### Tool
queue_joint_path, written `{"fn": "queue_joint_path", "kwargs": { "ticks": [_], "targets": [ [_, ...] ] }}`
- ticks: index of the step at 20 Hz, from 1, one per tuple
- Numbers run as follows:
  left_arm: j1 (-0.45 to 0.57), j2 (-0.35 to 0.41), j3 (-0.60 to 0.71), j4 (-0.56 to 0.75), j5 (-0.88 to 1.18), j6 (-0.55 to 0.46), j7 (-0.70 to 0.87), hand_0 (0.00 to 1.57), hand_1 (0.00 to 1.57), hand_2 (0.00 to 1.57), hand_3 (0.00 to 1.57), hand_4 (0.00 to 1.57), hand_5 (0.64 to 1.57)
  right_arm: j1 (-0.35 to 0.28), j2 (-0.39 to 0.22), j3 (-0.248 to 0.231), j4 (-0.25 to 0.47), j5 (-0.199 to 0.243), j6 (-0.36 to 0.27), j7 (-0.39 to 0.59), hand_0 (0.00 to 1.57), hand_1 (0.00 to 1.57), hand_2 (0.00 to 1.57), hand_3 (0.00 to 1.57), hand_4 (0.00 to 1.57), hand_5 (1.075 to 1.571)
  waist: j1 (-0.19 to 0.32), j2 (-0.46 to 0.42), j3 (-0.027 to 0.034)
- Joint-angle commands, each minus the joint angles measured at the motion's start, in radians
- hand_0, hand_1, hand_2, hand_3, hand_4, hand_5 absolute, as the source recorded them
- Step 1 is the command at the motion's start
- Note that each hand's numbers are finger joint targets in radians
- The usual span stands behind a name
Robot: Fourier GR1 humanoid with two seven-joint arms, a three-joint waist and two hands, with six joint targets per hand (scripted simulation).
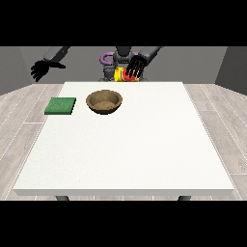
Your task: Pick the cup and pour the ball into the bowl, then pick the bowl and place it on the pad
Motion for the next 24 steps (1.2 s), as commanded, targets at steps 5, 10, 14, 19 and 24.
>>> {"fn": "queue_joint_path", "kwargs": {
  "ticks": [5,10,14,19,24],
  "targets": [
    [-0.083,-0.011,-0.19,0.003,-0.184,-0.028,0.278,0.54,0.54,1.57,1.57,0.9,1.571,-0.164,0.045,0.069,-0.021,0.047,-0.086,0.095,0.0,0.0,0.0,0.16,0.0,1.533,-0.068,0.036,-0.0012],
    [-0.095,-0.011,-0.253,-0.021,-0.291,-0.086,0.264,0.37,0.37,1.57,1.57,0.9,1.57,-0.195,0.04,0.037,0.012,0.027,-0.119,0.088,0.0,0.0,0.0,0.27,0.0,1.527,-0.022,0.066,-0.001],
    [-0.129,-0.011,-0.313,-0.079,-0.32,-0.193,0.286,0.29,0.29,1.57,1.57,0.9,1.562,-0.202,0.039,0.036,0.038,0.025,-0.09,0.04,0.0,0.0,0.0,0.26,0.0,1.527,-0.025,0.095,-0.0005],
    [-0.074,-0.011,-0.425,-0.081,-0.387,-0.284,0.29,0.0,0.0,1.57,1.57,1.16,1.452,-0.187,0.03,0.042,0.047,0.024,-0.054,0.03,0.0,0.0,0.0,0.22,0.0,1.522,-0.044,0.078,-0.0004],
    [-0.23,0.001,-0.377,-0.026,-0.445,-0.407,0.203,0.61,0.61,1.57,1.57,1.23,1.387,-0.229,0.029,0.045,0.051,0.015,-0.059,0.088,0.0,0.0,0.0,0.07,0.0,1.519,-0.048,0.084,-0.0006]
  ]
}}
